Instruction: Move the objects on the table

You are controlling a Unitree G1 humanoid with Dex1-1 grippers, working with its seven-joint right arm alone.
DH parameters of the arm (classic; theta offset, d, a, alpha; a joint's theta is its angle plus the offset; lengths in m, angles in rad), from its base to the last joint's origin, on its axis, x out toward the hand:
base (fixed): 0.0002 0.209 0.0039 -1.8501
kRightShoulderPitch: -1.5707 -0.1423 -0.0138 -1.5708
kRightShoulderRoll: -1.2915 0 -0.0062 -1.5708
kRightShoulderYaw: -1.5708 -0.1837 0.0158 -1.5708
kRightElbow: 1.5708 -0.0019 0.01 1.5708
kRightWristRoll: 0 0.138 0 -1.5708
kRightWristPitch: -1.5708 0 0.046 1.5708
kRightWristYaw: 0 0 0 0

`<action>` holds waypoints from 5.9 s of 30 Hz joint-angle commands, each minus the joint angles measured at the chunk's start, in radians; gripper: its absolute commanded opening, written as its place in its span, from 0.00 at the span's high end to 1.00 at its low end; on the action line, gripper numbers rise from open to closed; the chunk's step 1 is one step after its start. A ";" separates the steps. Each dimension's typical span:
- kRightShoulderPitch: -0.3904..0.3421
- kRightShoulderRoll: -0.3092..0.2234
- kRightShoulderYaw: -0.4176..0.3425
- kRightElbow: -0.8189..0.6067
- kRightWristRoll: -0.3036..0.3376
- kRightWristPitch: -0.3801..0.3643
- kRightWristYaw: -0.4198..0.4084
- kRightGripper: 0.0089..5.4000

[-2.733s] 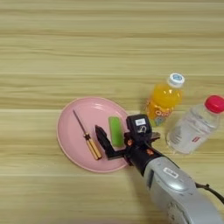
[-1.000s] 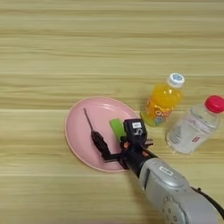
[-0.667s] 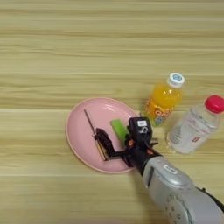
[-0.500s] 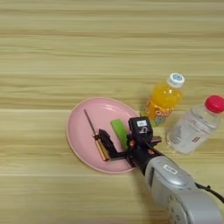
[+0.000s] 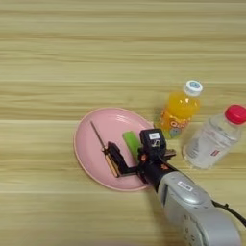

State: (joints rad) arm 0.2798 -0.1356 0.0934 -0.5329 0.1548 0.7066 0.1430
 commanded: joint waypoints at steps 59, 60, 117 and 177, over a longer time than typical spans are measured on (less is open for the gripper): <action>-0.002 -0.037 0.000 -0.034 -0.017 0.055 0.003 0.74; -0.002 -0.037 0.000 -0.035 -0.017 0.056 0.003 0.74; -0.005 -0.011 -0.024 -0.153 0.015 -0.023 0.017 0.74; -0.179 -0.180 -0.688 -0.440 0.300 0.108 0.001 0.74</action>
State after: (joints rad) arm 0.1399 -0.2717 -0.5549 -0.9647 0.4408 0.8543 0.1427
